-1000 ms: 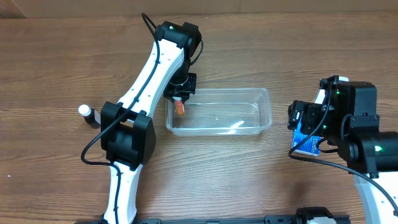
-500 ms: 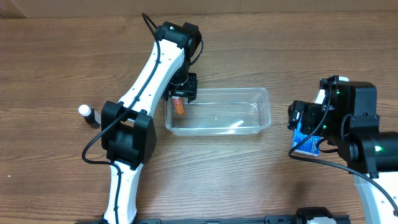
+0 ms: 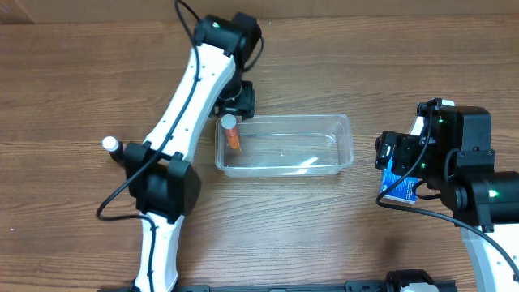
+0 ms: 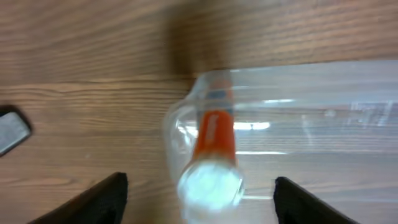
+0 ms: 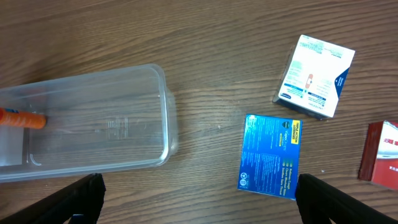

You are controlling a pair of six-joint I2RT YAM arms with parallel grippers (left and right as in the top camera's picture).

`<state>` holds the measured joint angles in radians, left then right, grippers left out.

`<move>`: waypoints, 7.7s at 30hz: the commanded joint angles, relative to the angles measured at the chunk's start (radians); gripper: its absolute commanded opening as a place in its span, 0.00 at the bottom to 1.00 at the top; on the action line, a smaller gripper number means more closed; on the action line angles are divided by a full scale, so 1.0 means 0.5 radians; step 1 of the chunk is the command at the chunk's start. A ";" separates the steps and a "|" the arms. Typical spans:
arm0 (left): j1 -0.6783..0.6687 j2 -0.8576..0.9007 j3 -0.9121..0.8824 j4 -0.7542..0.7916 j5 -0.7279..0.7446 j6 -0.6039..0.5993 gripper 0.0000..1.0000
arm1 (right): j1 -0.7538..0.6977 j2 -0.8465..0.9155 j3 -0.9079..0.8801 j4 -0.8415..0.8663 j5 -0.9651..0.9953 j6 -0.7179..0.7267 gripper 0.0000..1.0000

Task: Pack container
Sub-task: 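Carry the tube into the clear container and release it upright, then move the left gripper to the dark bottle and grasp it, then lower the dark bottle into the container beside the tube and release, then lift the left gripper away from the container to the side, then reach the right gripper to the red-and-white box and grasp it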

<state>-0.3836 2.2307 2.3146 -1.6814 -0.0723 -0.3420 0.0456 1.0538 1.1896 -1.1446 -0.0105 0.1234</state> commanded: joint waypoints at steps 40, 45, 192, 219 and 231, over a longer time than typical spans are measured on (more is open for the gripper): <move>1.405 -0.644 -1.552 1.015 0.196 0.573 0.91 | -0.004 -0.008 0.055 0.018 0.018 0.008 1.00; 1.405 -0.642 -1.552 1.028 0.148 0.596 0.79 | -0.004 -0.008 0.055 0.018 0.018 0.009 1.00; 0.884 -1.669 -1.077 0.439 0.348 0.459 1.00 | -0.330 1.016 -0.024 -0.120 0.002 0.211 1.00; 0.884 -1.559 -1.187 0.499 0.348 0.459 1.00 | -0.530 1.118 -0.408 0.426 -0.033 0.006 1.00; 0.884 -1.559 -1.187 0.498 0.348 0.461 1.00 | -1.382 0.848 0.382 0.014 0.019 0.197 1.00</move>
<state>0.0486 1.4551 1.7245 -1.4353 0.0875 -0.1268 -0.5438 1.4918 1.3521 -1.1370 -0.0116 0.1932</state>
